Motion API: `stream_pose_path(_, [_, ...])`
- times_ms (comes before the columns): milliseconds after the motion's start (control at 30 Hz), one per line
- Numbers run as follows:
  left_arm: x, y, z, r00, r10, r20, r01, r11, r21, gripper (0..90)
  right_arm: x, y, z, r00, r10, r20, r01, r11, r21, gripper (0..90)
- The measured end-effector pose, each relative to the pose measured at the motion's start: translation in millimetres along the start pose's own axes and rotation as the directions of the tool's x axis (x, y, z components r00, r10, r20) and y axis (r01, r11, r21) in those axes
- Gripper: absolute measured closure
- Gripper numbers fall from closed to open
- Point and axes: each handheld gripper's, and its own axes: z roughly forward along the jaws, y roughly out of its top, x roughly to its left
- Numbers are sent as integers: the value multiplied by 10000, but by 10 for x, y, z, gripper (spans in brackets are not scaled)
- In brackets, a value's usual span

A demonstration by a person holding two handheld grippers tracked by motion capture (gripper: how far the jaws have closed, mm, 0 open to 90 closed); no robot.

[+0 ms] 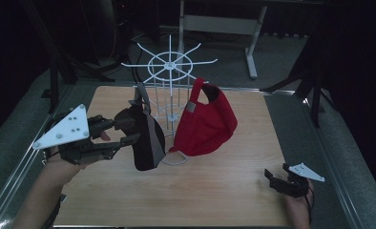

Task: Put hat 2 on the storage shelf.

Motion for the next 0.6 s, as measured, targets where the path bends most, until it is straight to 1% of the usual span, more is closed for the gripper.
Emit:
stream_pose_path(33, [-3, -38, -6, 10000, -35, -62, 35, 10000, -11, 594, 0, 0, -1, 10000, 1, -3, -1, 10000, -1, 160])
stream_pose_path(67, [-3, -38, -6, 10000, -35, -62, 35, 10000, -11, 592, -1, -1, -1, 10000, -13, -7, 13, 10000, -12, 160])
stream_pose_path(100, [-1, -76, -10, 9999, -81, -87, 81, 10000, -3, 576, 0, -1, -2, 10000, -21, -12, 21, 10000, -15, 160])
stream_pose_path(133, [0, -157, -18, 9996, -245, -147, 243, 9996, -134, 576, 1, -1, -1, 10000, -32, -14, 32, 10000, -15, 160])
stream_pose_path(167, [4, -196, -21, 9994, -320, -163, 318, 9994, -157, 576, 1, -1, -1, 10000, -46, -12, 46, 10000, -20, 160])
stream_pose_path(200, [4, -196, -21, 9994, -320, -163, 318, 9994, -157, 576, 1, -1, -1, 10000, -48, -12, 48, 10000, -21, 160])
stream_pose_path(233, [-1, -269, -17, 9988, -404, -263, 402, 9991, -91, 575, 1, -1, -2, 10000, -48, -15, 48, 10000, -25, 160])
stream_pose_path(267, [-5, -306, -15, 9986, -442, -284, 440, 9990, -77, 562, 2, -1, -2, 10000, -50, -19, 50, 10000, -27, 160])
stream_pose_path(300, [-3, -341, -15, 9986, -463, -238, 463, 9989, 8, 563, 2, -2, -2, 10000, -41, -16, 41, 10000, -34, 160])
stream_pose_path(333, [-3, -341, -15, 9986, -463, -238, 463, 9989, 8, 563, 1, -2, -3, 10000, -33, -19, 33, 10000, -33, 160])
stream_pose_path(367, [-9, -411, -10, 9978, -615, -256, 617, 9981, 69, 563, 1, -2, -3, 10000, -28, -25, 28, 10000, -33, 160])
stream_pose_path(433, [-7, -481, -8, 9972, -731, -183, 733, 9972, 129, 563, 2, -2, -2, 10000, -44, -24, 44, 10000, -43, 160])
stream_pose_path(500, [-7, -545, -5, 9960, -868, -194, 872, 9959, 243, 563, 3, -2, -1, 10000, -65, -24, 65, 10000, -40, 160])
stream_pose_path(533, [-7, -545, -5, 9960, -868, -194, 872, 9959, 243, 563, 6, -2, 0, 10000, -60, -31, 60, 10000, -38, 160])
stream_pose_path(567, [-9, -578, -4, 9957, -907, -192, 912, 9955, 271, 563, 7, -2, -1, 10000, -69, -35, 69, 10000, -41, 160])
stream_pose_path(600, [-13, -649, -8, 9944, -1045, -165, 1051, 9937, 382, 563, 8, -2, -3, 10000, -66, -36, 66, 10000, -45, 160])
